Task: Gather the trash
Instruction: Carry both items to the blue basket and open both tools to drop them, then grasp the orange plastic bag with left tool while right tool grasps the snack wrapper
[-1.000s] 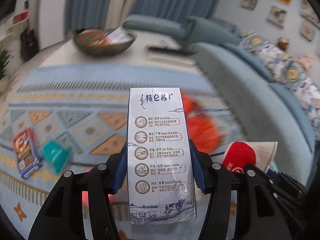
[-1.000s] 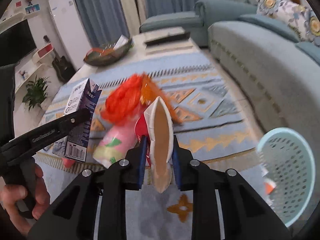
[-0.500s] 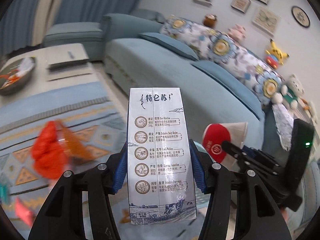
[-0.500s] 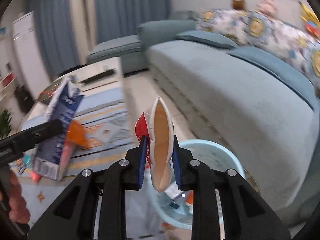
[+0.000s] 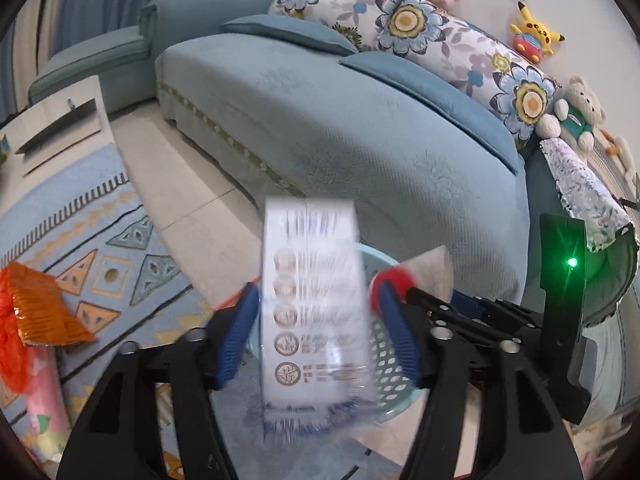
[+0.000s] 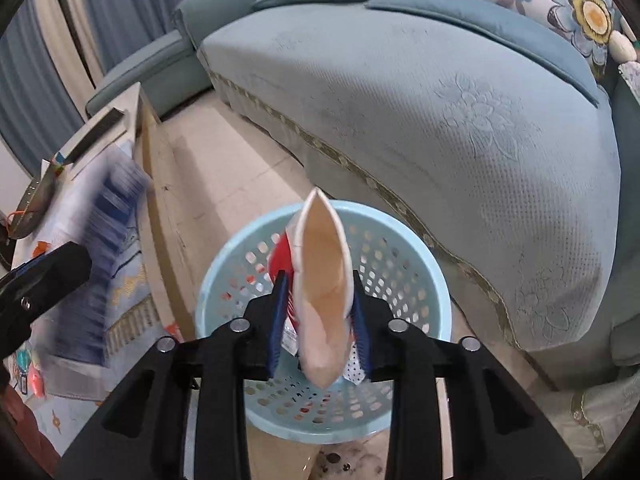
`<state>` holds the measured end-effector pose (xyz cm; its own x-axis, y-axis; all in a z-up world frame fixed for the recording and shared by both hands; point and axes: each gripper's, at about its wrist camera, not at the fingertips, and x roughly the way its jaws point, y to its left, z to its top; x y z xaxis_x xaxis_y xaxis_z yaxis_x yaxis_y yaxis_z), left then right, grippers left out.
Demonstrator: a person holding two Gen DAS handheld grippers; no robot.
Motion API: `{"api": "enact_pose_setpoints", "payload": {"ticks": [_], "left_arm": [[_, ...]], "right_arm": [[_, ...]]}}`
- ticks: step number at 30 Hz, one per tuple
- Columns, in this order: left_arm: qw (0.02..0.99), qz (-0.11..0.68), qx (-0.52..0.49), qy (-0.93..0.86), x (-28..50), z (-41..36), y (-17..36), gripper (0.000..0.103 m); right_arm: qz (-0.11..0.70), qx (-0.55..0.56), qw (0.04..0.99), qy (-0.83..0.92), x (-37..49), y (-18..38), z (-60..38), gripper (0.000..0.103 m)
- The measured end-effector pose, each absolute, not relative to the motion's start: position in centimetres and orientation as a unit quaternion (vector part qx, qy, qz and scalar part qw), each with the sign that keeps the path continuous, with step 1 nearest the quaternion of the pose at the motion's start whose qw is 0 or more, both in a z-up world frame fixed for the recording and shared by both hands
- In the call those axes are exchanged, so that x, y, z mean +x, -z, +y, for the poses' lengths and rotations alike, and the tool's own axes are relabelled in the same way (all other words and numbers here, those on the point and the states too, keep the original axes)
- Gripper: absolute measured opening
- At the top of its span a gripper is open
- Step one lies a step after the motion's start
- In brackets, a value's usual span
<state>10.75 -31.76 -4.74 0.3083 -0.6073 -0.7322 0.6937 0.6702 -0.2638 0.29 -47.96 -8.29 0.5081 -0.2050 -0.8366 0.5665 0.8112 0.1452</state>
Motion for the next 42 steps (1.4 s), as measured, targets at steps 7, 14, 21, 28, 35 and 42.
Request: {"api": "enact_pose_setpoints", "payload": {"ticks": [7, 14, 21, 28, 35, 42], "left_arm": [[0.814, 0.417, 0.035, 0.403, 11.0, -29.4, 3.7, 0.073], [0.838, 0.393, -0.015, 0.377, 12.3, -23.0, 1.4, 0.073], [0.872, 0.362, -0.050, 0.325, 14.7, -14.8, -0.7, 0.073], [0.888, 0.364, -0.077, 0.270, 18.0, -7.7, -0.2, 0.073], [0.871, 0.428, -0.059, 0.233, 21.9, -4.3, 5.3, 0.078], [0.851, 0.463, -0.049, 0.242, 23.8, -5.2, 8.9, 0.078]], "right_arm": [[0.423, 0.188, 0.856, 0.231, 0.7, 7.4, -47.1, 0.061], [0.387, 0.158, 0.887, 0.195, 1.3, 5.1, -43.9, 0.061], [0.351, 0.118, 0.919, 0.136, 2.6, 2.1, -38.3, 0.061], [0.350, 0.085, 0.930, 0.071, 5.9, 0.5, -32.0, 0.061], [0.356, 0.066, 0.932, 0.025, 9.1, 0.9, -27.1, 0.061], [0.374, 0.060, 0.925, -0.001, 12.0, 2.3, -24.4, 0.061]]}}
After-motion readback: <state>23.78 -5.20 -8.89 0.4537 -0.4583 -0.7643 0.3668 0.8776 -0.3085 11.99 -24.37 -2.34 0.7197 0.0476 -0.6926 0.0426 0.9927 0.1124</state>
